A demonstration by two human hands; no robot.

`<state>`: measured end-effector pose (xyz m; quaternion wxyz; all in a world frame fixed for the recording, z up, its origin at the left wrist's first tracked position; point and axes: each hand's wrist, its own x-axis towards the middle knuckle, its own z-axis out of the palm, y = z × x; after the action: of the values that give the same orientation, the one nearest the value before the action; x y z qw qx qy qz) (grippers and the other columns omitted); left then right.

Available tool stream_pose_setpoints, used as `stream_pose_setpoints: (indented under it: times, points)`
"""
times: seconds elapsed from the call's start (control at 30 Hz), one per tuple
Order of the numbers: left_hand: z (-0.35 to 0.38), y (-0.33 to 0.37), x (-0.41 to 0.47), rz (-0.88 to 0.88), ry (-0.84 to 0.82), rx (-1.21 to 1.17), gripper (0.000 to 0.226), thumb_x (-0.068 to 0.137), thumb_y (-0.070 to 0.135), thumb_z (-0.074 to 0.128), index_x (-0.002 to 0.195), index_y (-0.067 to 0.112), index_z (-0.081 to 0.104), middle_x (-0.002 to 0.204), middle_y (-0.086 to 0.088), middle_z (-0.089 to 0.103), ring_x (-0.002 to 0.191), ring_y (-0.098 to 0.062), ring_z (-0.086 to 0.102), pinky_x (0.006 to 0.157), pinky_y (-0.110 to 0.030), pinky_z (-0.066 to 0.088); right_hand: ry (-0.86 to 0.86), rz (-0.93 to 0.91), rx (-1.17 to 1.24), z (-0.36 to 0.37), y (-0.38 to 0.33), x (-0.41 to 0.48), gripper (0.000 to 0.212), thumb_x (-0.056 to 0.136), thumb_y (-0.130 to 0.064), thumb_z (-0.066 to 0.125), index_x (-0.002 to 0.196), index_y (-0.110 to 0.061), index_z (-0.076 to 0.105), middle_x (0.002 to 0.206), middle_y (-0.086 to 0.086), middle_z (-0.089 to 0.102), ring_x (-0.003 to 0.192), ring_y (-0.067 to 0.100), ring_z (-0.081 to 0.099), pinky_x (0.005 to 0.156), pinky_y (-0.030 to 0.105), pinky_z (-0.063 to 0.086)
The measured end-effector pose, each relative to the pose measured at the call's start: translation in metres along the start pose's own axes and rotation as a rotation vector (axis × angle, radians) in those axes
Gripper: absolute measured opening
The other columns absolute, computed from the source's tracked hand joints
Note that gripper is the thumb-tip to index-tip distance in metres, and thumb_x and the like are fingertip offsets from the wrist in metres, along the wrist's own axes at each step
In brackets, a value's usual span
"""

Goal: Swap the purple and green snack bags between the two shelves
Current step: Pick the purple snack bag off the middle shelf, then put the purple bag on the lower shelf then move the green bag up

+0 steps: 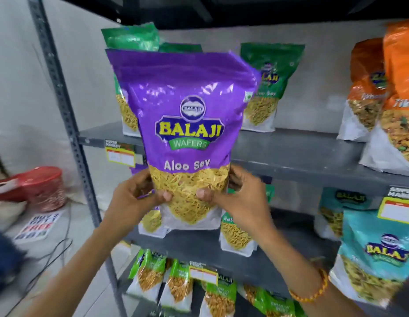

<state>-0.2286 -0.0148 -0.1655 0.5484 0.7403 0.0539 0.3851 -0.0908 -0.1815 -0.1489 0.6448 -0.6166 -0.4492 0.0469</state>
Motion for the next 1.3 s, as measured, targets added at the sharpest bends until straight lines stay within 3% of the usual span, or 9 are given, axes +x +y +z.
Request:
stream_pose_setpoints:
  times: [0.13, 0.27, 0.47, 0.57, 0.63, 0.73, 0.9, 1.03, 1.3]
  points:
    - [-0.003, -0.046, -0.053, -0.137, 0.066, -0.021, 0.066, 0.039, 0.040, 0.087, 0.098, 0.019, 0.068, 0.093, 0.009, 0.076, 0.088, -0.008, 0.067, 0.073, -0.019, 0.055, -0.093, 0.111, 0.103, 0.023, 0.060, -0.034, 0.043, 0.051, -0.023, 0.087, 0.089, -0.030, 0.067, 0.089, -0.022, 0.074, 0.087, 0.000, 0.067, 0.072, 0.014, 0.052]
    - [-0.002, -0.109, -0.081, -0.319, 0.110, 0.059, 0.062, 0.044, 0.040, 0.085, 0.101, 0.024, 0.067, 0.103, -0.002, 0.074, 0.099, -0.020, 0.066, 0.087, -0.043, 0.054, -0.149, 0.284, 0.175, 0.041, 0.130, -0.051, 0.047, 0.046, -0.016, 0.090, 0.086, -0.025, 0.066, 0.082, -0.017, 0.076, 0.082, 0.004, 0.068, 0.074, 0.023, 0.055]
    - [0.010, -0.193, -0.046, -0.451, 0.018, 0.128, 0.060, 0.055, 0.041, 0.079, 0.110, 0.031, 0.058, 0.101, -0.002, 0.074, 0.092, -0.015, 0.066, 0.086, -0.052, 0.054, -0.053, 0.406, -0.031, 0.050, 0.210, -0.026, 0.046, 0.052, -0.011, 0.087, 0.089, -0.023, 0.063, 0.076, -0.005, 0.075, 0.075, 0.017, 0.069, 0.070, 0.027, 0.051]
    - [0.015, -0.223, -0.018, -0.472, -0.019, 0.128, 0.061, 0.066, 0.029, 0.076, 0.121, 0.024, 0.051, 0.114, 0.002, 0.068, 0.104, -0.015, 0.063, 0.088, -0.028, 0.053, 0.013, 0.432, -0.124, 0.057, 0.235, -0.004, 0.041, 0.051, -0.021, 0.087, 0.082, -0.030, 0.062, 0.072, 0.000, 0.073, 0.074, 0.027, 0.068, 0.064, 0.039, 0.053]
    - [0.019, -0.237, -0.003, -0.459, -0.024, 0.175, 0.057, 0.072, 0.017, 0.074, 0.123, 0.019, 0.049, 0.101, 0.004, 0.066, 0.091, -0.014, 0.060, 0.071, -0.010, 0.046, 0.062, 0.460, -0.175, 0.062, 0.251, 0.007, 0.039, 0.051, -0.025, 0.086, 0.079, -0.033, 0.061, 0.080, 0.013, 0.072, 0.075, 0.036, 0.064, 0.066, 0.047, 0.052]
    - [0.024, -0.253, 0.012, -0.471, -0.034, 0.196, 0.055, 0.073, 0.012, 0.073, 0.121, 0.018, 0.048, 0.092, 0.002, 0.063, 0.083, -0.015, 0.058, 0.067, -0.013, 0.042, 0.107, 0.450, -0.234, 0.067, 0.269, 0.013, 0.038, 0.054, -0.019, 0.086, 0.077, -0.028, 0.058, 0.070, 0.011, 0.067, 0.060, 0.021, 0.050, 0.057, 0.036, 0.043]
    - [0.029, -0.271, 0.019, -0.466, -0.020, 0.245, 0.054, 0.073, 0.012, 0.071, 0.113, 0.038, 0.045, 0.117, -0.005, 0.066, 0.107, -0.023, 0.061, 0.085, -0.033, 0.049, 0.142, 0.454, -0.229, 0.074, 0.287, 0.015, 0.043, 0.057, -0.014, 0.084, 0.084, -0.031, 0.055, 0.079, -0.005, 0.068, 0.068, 0.004, 0.063, 0.061, 0.024, 0.051]
    - [0.033, -0.272, 0.019, -0.454, 0.038, 0.216, 0.062, 0.075, 0.017, 0.069, 0.123, 0.044, 0.040, 0.130, 0.000, 0.059, 0.118, -0.019, 0.056, 0.096, -0.049, 0.049, 0.127, 0.442, -0.218, 0.077, 0.288, 0.019, 0.062, 0.055, -0.045, 0.077, 0.103, -0.012, 0.057, 0.087, -0.008, 0.067, 0.075, -0.006, 0.063, 0.060, 0.006, 0.044]
    - [0.064, -0.239, -0.023, -0.310, 0.196, 0.421, 0.061, 0.083, 0.015, 0.062, 0.136, 0.025, 0.033, 0.140, 0.002, 0.046, 0.127, -0.023, 0.048, 0.095, -0.034, 0.044, 0.298, 0.360, -0.337, 0.046, 0.272, -0.046, 0.041, 0.070, -0.025, 0.077, 0.106, -0.020, 0.057, 0.087, -0.008, 0.068, 0.078, 0.001, 0.063, 0.067, 0.006, 0.048]
